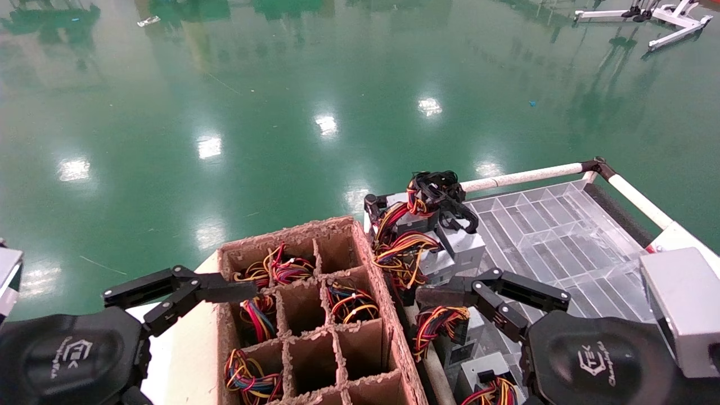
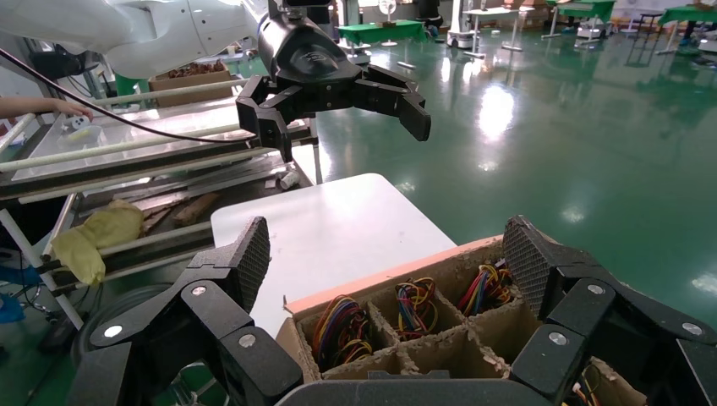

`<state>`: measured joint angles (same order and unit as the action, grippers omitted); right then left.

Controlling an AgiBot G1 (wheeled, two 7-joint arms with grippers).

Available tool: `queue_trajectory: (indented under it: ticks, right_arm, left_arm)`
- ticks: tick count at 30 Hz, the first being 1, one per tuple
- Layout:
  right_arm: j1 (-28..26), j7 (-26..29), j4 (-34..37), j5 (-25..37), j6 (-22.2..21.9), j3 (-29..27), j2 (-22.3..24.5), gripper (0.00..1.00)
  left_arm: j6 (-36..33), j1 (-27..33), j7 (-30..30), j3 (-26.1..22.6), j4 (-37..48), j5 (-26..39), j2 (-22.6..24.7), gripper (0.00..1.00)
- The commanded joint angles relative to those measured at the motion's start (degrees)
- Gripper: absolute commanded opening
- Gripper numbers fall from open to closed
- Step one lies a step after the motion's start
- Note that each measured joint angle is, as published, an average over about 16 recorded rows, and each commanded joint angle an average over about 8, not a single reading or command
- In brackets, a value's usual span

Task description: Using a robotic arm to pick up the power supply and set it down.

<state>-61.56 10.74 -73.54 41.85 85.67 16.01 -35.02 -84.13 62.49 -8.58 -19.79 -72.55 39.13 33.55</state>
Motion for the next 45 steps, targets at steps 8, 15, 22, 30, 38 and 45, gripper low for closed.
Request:
queue_trajectory:
  ticks: [8,15,22,30,38,45]
  right_arm:
    - [0.0,0.0,0.0,0.0,0.0,0.0,0.0,1.0]
    - [0.0,0.0,0.0,0.0,0.0,0.0,0.0,1.0]
    - [0.0,0.0,0.0,0.0,0.0,0.0,0.0,1.0]
    - [0.0,0.0,0.0,0.0,0.0,0.0,0.0,1.0]
    - [0.0,0.0,0.0,0.0,0.0,0.0,0.0,1.0]
    - [0.0,0.0,0.0,0.0,0.0,0.0,0.0,1.0]
  left_arm:
    - [0.0,0.0,0.0,0.0,0.0,0.0,0.0,1.0]
    - [0.0,0.0,0.0,0.0,0.0,0.0,0.0,1.0]
    - [0.0,0.0,0.0,0.0,0.0,0.0,0.0,1.0]
    - [0.0,0.0,0.0,0.0,0.0,0.0,0.0,1.0]
    - [0.0,0.0,0.0,0.0,0.0,0.0,0.0,1.0]
    - [0.0,0.0,0.0,0.0,0.0,0.0,0.0,1.0]
